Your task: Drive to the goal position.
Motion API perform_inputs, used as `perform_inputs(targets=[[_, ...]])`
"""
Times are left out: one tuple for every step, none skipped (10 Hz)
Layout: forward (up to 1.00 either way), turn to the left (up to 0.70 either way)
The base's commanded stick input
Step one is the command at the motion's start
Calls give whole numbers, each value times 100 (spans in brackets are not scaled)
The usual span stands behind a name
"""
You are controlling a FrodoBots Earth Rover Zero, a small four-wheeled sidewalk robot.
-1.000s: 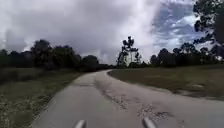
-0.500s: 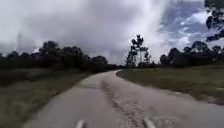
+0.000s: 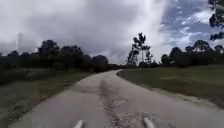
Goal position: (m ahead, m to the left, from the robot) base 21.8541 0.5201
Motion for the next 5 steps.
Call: perform_inputs(targets=[[85,11],[85,32],[85,34],[85,34],[85,34]])
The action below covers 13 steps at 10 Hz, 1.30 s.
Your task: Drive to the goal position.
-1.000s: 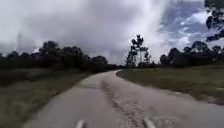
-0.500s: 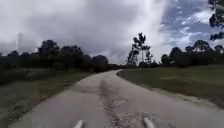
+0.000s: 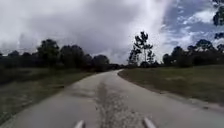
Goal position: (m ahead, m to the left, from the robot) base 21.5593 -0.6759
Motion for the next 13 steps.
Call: perform_inputs(targets=[[85,0],[85,0],[85,0],[85,0],[85,0],[85,0],[85,0],[85,0],[85,0],[85,0],[85,0],[85,0],[85,0]])
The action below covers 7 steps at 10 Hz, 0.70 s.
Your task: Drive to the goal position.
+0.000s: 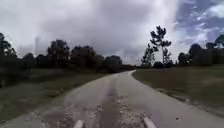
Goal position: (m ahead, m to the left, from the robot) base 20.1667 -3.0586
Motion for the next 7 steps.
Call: perform_inputs(targets=[[85,0],[85,0],[85,-7],[85,-29],[85,-34],[85,-34],[85,-11]])
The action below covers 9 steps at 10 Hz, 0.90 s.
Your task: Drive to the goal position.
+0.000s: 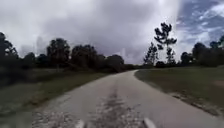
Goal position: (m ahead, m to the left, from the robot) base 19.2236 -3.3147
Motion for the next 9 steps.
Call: perform_inputs(targets=[[85,0],[85,0],[85,0],[85,0],[85,0],[85,0],[85,0],[85,0],[85,0]])
